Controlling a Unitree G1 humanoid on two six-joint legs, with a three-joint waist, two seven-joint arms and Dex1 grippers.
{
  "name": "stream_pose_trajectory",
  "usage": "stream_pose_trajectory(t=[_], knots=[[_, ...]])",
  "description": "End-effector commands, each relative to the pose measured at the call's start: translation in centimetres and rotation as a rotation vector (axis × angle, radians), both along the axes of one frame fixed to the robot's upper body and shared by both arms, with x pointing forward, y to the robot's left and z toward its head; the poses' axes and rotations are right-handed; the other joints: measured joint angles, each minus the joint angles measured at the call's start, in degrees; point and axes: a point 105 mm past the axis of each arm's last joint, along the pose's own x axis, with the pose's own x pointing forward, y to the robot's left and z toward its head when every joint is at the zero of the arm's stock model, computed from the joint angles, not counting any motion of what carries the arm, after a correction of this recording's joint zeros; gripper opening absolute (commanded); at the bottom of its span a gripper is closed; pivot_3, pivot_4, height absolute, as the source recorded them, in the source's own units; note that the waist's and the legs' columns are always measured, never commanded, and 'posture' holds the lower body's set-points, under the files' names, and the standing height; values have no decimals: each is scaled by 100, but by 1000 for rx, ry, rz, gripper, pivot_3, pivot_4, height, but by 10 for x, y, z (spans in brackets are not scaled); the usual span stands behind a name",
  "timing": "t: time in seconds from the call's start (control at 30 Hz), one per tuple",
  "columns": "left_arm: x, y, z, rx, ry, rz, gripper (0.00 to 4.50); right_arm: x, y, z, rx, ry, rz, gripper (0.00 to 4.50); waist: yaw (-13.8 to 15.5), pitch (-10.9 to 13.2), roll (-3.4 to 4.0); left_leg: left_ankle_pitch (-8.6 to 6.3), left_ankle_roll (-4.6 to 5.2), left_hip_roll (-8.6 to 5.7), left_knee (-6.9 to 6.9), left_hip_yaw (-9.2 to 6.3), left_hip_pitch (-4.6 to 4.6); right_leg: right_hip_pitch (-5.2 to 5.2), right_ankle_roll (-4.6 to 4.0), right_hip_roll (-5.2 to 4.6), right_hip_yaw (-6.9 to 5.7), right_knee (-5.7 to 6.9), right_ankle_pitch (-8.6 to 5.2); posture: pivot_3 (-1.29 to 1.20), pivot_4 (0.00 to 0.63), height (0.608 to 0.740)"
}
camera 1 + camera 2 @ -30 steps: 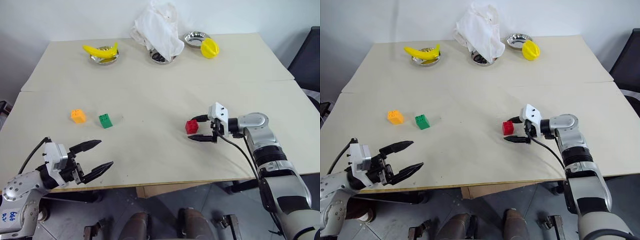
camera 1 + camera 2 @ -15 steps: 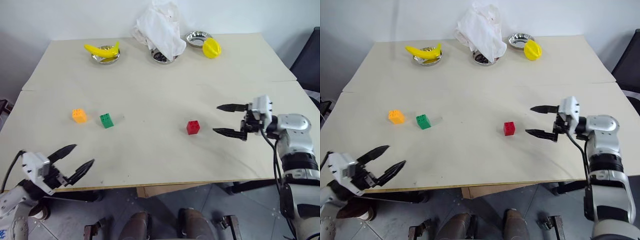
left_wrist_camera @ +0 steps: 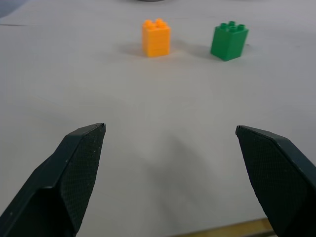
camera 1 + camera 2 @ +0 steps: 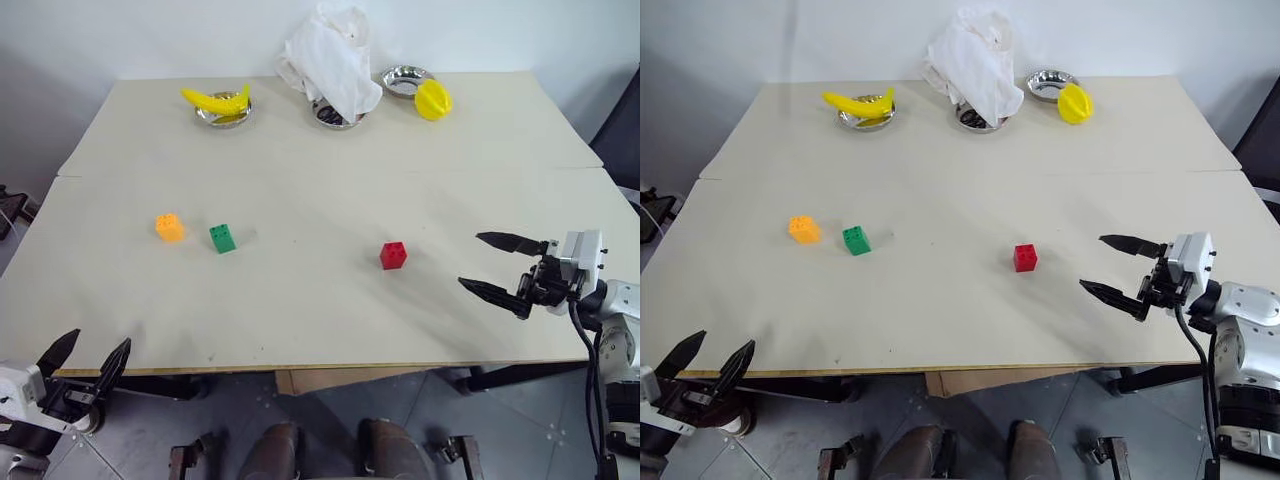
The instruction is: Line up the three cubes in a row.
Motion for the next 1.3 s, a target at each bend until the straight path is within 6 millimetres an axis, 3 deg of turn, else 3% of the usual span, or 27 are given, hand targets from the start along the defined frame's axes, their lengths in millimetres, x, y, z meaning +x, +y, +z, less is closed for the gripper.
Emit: stream_pose_trajectory(t=[0.03,0.1,0.17,0.37,0.63,0.8,0.9,1.03,1.23,1.3], knots=[[24,-23,19,23,-35,-100,4500,-4,7,11,14,-30,26,4478,37,0,0,0,0,0,0,0,0,0,0,0,1,0,0,0,150,740],[47,-42,28,29,-30,-164,4500,-6,11,13,14,-24,43,4478,67,0,0,0,1,-1,0,-4,-1,0,0,0,1,2,0,0,150,740],[82,-62,35,36,8,-184,4500,-6,13,15,13,-13,55,4478,91,0,0,1,1,-5,2,-12,-1,0,1,0,0,8,0,0,150,740],[137,-95,45,-7,107,-106,4500,-4,19,19,10,-5,65,4478,-15,-1,-2,1,-1,-13,1,-13,2,-15,8,6,2,64,4,0,150,740],[174,-127,43,-84,177,99,4500,-7,27,14,11,27,85,4478,55,5,-15,2,-2,-13,8,-10,-10,-37,9,12,1,80,4,0,150,740],[180,-145,37,-126,207,128,4500,-7,28,13,13,32,86,4478,75,9,-23,3,-3,-16,16,-9,-10,-31,11,12,1,80,6,0,150,740],[181,-143,38,-130,198,182,4500,-7,27,12,14,37,82,4478,76,11,-26,3,-4,-16,17,-10,-10,-32,12,12,0,78,6,0,150,740],[184,-146,41,-144,177,182,3624,-9,25,6,15,50,77,4500,79,11,-26,4,-5,-16,17,-10,-10,-32,12,12,0,77,6,0,150,740],[186,-145,40,-133,164,180,1701,-10,24,0,12,68,70,4500,78,11,-26,4,-6,-15,17,-7,-10,-32,12,13,0,75,6,0,150,740],[186,-144,46,-102,112,147,1505,-11,22,-2,7,73,65,4500,83,12,-27,4,-6,-16,17,-8,-10,-31,12,12,0,74,6,0,150,740]])
